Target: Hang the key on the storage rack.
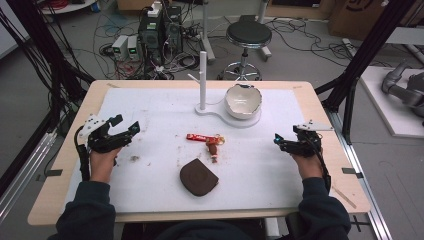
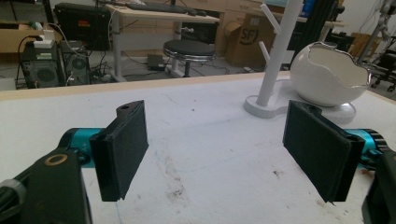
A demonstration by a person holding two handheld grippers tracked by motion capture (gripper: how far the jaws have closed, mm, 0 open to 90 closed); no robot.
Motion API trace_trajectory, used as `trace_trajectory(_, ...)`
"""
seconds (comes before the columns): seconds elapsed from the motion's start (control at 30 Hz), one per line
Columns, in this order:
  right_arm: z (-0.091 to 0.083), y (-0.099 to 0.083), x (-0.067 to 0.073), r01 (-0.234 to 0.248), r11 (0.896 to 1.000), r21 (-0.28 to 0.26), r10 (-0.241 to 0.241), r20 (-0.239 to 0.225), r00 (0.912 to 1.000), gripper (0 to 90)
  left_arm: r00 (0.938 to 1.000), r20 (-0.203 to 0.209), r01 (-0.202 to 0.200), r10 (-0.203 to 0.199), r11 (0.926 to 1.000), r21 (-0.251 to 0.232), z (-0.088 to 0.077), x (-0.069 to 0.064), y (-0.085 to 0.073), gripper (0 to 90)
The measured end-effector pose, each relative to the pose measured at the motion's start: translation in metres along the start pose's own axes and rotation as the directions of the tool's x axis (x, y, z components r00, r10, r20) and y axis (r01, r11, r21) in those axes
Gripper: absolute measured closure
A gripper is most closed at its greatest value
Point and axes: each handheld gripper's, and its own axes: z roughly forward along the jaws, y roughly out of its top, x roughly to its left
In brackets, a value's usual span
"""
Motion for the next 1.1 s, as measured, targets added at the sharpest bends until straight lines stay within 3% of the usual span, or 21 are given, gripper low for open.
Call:
trace_trajectory(0.3, -0.002, 0.000, 0.002, 0.000, 1.000, -0.006, 0.000, -0.004, 1.0000, 20.4, 1.0000, 0.000, 0.002, -0.002, 1.0000, -0.002, 0.001, 0.000, 0.000, 22.0)
trace_trajectory(0.43, -0.010, 0.001, 0.006, 0.004, 0.999, -0.035, -0.005, -0.022, 0.9997, 20.4, 0.9996, 0.028, 0.004, -0.003, 0.9999, -0.017, 0.003, 0.000, 0.001, 22.0)
trace_trajectory(0.5, -0.014, 0.006, 0.012, -0.023, 0.996, -0.088, 0.017, -0.069, 0.9974, 20.4, 0.9992, 0.041, 0.003, -0.002, 0.9998, -0.020, 0.003, 0.000, 0.001, 22.0)
trace_trajectory(0.57, -0.016, 0.010, 0.018, -0.045, 0.991, -0.128, 0.035, -0.082, 0.9961, 20.4, 0.9981, 0.059, -0.015, 0.016, 0.9995, -0.026, 0.003, 0.000, 0.001, 22.5)
trace_trajectory(0.7, -0.012, 0.016, 0.032, -0.041, 0.990, -0.135, 0.025, -0.111, 0.9935, 20.4, 0.9969, 0.072, -0.032, 0.033, 0.9994, -0.016, 0.005, -0.001, -0.001, 23.0)
trace_trajectory(0.77, -0.003, 0.021, 0.052, 0.010, 0.993, -0.121, -0.029, -0.153, 0.9877, 20.5, 0.9968, 0.079, -0.013, 0.013, 0.9999, 0.004, 0.007, -0.001, -0.002, 23.0)
trace_trajectory(1.0, 0.027, 0.028, 0.093, 0.095, 0.994, -0.053, -0.105, -0.246, 0.9636, 23.5, 0.9974, 0.071, -0.008, 0.005, 0.9992, 0.039, 0.006, -0.001, -0.003, 23.0)
trace_trajectory(1.1, 0.035, 0.028, 0.110, 0.139, 0.990, -0.035, -0.143, -0.284, 0.9481, 26.0, 0.9973, 0.073, -0.007, 0.003, 0.9990, 0.045, 0.006, -0.002, -0.003, 23.0)
